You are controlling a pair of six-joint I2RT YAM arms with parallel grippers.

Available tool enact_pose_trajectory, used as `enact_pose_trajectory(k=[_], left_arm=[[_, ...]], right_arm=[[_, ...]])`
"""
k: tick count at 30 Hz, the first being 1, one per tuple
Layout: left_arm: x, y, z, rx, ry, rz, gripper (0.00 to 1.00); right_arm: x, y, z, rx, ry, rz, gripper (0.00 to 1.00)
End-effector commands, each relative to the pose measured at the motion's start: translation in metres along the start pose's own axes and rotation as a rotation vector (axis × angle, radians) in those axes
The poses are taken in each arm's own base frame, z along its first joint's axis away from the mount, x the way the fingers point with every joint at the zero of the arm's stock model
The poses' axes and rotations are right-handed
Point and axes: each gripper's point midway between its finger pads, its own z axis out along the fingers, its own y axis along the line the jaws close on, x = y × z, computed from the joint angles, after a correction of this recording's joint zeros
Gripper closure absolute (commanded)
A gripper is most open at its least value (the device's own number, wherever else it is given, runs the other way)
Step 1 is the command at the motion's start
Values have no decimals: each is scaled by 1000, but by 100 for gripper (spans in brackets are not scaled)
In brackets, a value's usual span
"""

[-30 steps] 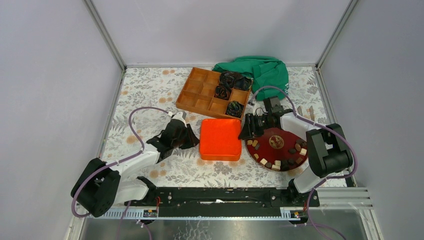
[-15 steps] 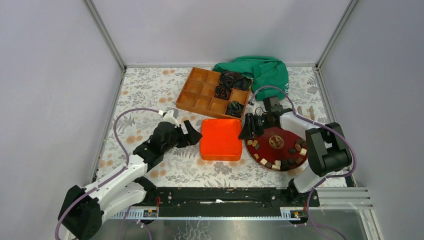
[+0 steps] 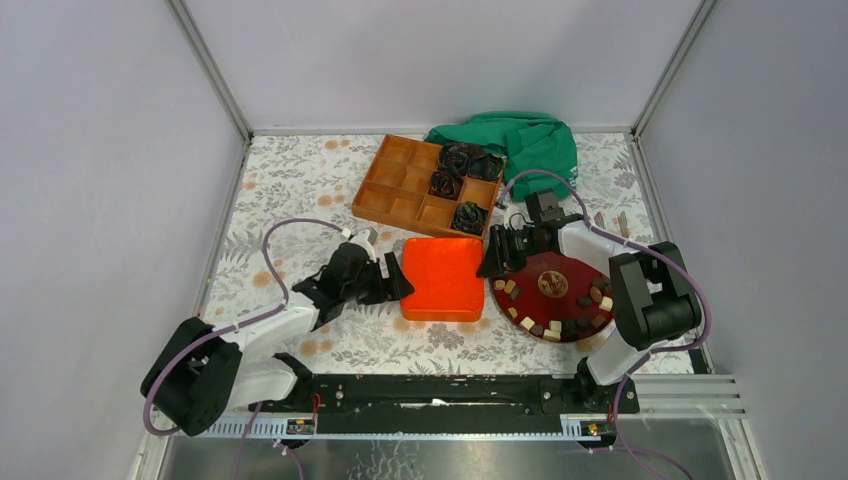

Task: Pack the chocolate
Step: Close the box lid on the packing box.

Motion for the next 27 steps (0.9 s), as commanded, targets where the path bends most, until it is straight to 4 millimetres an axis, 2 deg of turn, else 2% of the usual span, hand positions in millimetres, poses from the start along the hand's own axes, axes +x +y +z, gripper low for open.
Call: enact_pose_trajectory(k=[1,6,12,16,20,27], left_arm=[[-13,-1,6,-17,-31,5,15],[-3,18,9,-94,-7,-14,21],[4,25,10,-111,6,-23,27],[5,26,11,-112,5,-22,29],[5,24,11,-101,8,-18,31],[8,20,12,-67,23,-16,38]], right_arm=[[-10,-1,-1,22,-11,-45,64],[-16,2,-6,33,-20,-78,62],[-36,19,-28,21,-61,-175,43],[-45,28,-49,40,-93,-315,38],[-41,49,-67,-15,-99,-550,39],[-41,88,-97,-77,-183,-1132,43]])
